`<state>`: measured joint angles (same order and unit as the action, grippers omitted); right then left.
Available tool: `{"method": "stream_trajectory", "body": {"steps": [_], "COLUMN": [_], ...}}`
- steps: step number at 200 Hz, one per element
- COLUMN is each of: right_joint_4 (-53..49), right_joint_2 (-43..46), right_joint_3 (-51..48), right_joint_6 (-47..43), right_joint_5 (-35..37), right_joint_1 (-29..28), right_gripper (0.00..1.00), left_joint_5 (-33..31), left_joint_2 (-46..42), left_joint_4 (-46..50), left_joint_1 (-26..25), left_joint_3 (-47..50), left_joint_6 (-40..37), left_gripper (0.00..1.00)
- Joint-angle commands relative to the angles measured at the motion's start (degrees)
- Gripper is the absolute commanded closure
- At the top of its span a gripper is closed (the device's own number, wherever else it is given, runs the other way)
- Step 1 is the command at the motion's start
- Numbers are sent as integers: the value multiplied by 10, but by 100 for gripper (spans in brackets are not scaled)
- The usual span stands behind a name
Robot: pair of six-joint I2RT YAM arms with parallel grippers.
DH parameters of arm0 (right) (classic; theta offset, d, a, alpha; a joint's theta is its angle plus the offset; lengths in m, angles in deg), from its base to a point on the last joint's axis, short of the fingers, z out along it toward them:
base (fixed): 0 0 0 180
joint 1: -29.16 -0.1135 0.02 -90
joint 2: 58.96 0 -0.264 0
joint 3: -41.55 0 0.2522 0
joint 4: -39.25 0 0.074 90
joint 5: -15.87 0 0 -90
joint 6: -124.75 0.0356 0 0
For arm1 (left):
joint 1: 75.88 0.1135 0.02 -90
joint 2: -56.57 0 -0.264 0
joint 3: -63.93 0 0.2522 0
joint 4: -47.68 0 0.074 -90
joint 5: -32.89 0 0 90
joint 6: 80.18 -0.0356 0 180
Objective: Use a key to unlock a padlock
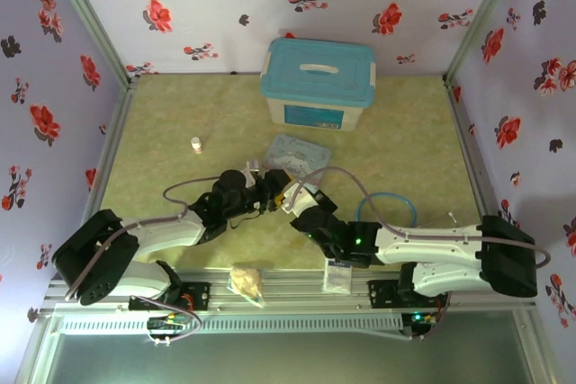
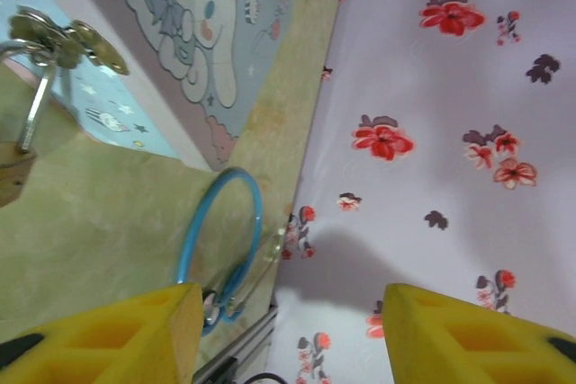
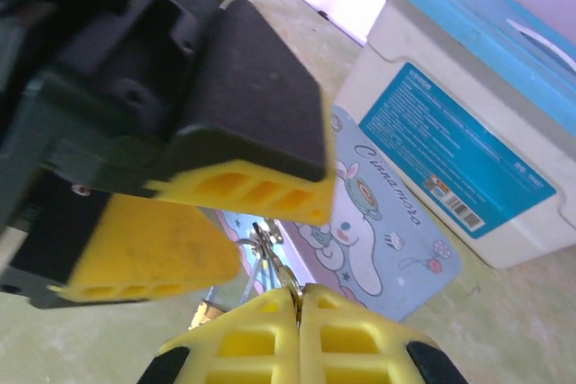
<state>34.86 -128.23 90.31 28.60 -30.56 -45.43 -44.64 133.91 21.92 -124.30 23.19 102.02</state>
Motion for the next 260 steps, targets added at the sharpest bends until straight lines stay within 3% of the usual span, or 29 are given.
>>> {"method": "stream_trajectory", "body": {"steps": [1,44,98,143,148,158,171,197,209,228,241,260], "right_joint_4": [43,56,59,60,64,50,11,31,101,194,269,405], "right_joint_2": [-24,-63,-52,-34,-29,-6,43,162,193,184,144,76], "right_joint_3": [7,15,13,-1,-4,-11,-21,-82,-116,-135,-135,-141], "right_joint_6": [-30,-44,-55,-41,-27,6,84,293,394,522,582,663], "right_joint_5": [23,29,19,30,39,25,-50,-369,-493,-628,-703,-755], "right_joint_1": [-9,-17,-18,-18,-17,-9,24,185,261,348,371,377], "right_gripper": [100,100,100,100,95,70,42,21,17,14,16,21], "left_joint_5": [-6,-10,-14,-13,-13,-13,-15,-23,-27,-29,-31,-38], "left_joint_2": [12,8,10,24,25,27,25,4,-7,-24,-32,-40], "left_joint_4": [-74,-73,-80,-95,-97,-102,-106,-80,-76,-78,-111,-154], "left_joint_1": [-4,-3,-3,-3,-3,-3,-3,-3,-4,-6,-9,-11], "left_joint_3": [13,25,33,33,33,32,30,13,4,-10,-9,-3], "left_joint_6": [31,35,36,30,29,22,7,-66,-112,-177,-210,-237], "left_gripper": [52,71,96,100,100,100,100,100,100,100,100,100]}}
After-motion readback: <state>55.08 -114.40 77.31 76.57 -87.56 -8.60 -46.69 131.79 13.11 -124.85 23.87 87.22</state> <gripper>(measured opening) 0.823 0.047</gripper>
